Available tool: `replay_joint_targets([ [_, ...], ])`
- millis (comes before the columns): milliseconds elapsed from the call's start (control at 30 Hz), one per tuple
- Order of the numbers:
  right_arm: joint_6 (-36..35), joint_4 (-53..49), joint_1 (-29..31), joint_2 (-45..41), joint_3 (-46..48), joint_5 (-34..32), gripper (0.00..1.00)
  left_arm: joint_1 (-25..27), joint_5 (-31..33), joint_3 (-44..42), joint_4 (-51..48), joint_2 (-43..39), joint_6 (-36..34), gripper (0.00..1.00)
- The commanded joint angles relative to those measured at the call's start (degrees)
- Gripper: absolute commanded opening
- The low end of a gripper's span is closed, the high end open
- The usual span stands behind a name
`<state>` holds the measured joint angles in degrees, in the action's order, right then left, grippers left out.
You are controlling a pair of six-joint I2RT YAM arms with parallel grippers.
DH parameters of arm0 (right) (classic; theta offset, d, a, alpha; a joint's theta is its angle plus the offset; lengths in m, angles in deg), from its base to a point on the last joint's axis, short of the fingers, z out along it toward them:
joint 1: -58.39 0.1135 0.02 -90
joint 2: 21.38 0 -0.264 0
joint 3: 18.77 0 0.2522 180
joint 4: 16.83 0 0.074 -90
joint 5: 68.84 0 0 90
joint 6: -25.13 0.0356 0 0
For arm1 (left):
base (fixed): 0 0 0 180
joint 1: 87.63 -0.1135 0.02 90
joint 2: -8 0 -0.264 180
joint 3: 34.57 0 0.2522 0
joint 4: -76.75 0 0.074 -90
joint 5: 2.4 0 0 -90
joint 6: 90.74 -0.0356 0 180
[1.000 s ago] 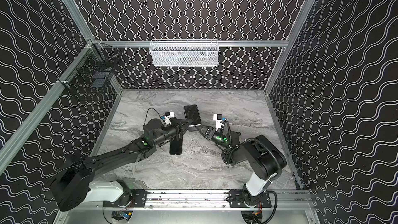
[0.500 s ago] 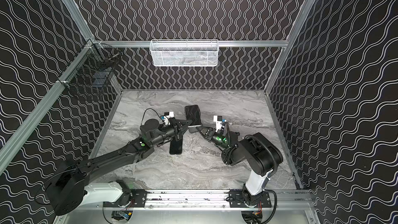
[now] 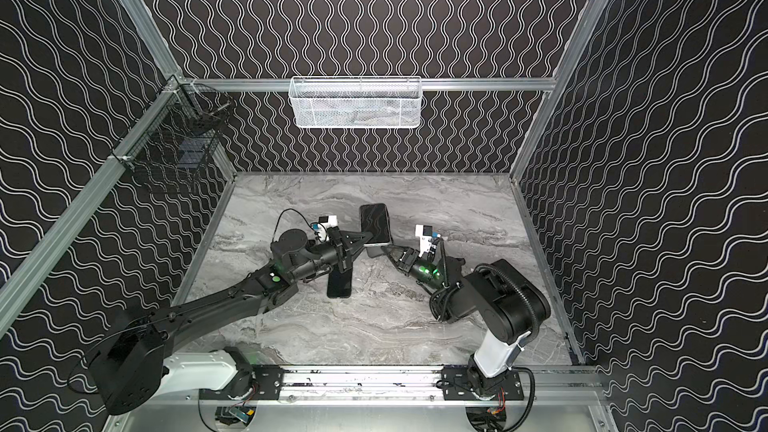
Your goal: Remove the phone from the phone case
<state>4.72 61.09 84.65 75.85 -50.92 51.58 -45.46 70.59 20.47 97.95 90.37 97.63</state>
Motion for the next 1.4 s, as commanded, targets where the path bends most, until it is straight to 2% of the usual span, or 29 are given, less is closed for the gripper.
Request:
replay_joint_targets([
  [0, -0.5, 5.2, -0.2, -0.7, 1.2, -2.8, 0.11, -0.9, 3.6, 1.9, 9.8, -0.7, -5.4, 0.0],
  [267, 0.1, 7.2, -0.2, 0.2, 2.9, -3.8, 0.11, -1.0, 2.5, 3.1, 17.7, 3.1, -3.4, 0.0],
  [667, -0.7, 6.1, -0.1, 1.4, 3.3, -5.7, 0.1, -0.9, 3.1, 4.3, 11.4, -1.8, -6.9, 0.0],
  [867, -0.2, 7.1, -0.2, 2.7, 3.0, -5.6, 0.1, -0.9, 2.7, 4.1, 11.9, -1.3, -7.2, 0.0],
  [1133, -2.7, 0.9, -0.9, -0.9, 3.5, -5.2, 0.1, -1.0, 0.9, 5.5, 9.6, -0.5, -10.6, 0.0],
  [1367, -4.3, -5.1, -7.7, -4.6, 3.7, -1.7, 0.11, -2.2, -0.4, 5.6, 8.3, -0.5, -12.2, 0.0],
])
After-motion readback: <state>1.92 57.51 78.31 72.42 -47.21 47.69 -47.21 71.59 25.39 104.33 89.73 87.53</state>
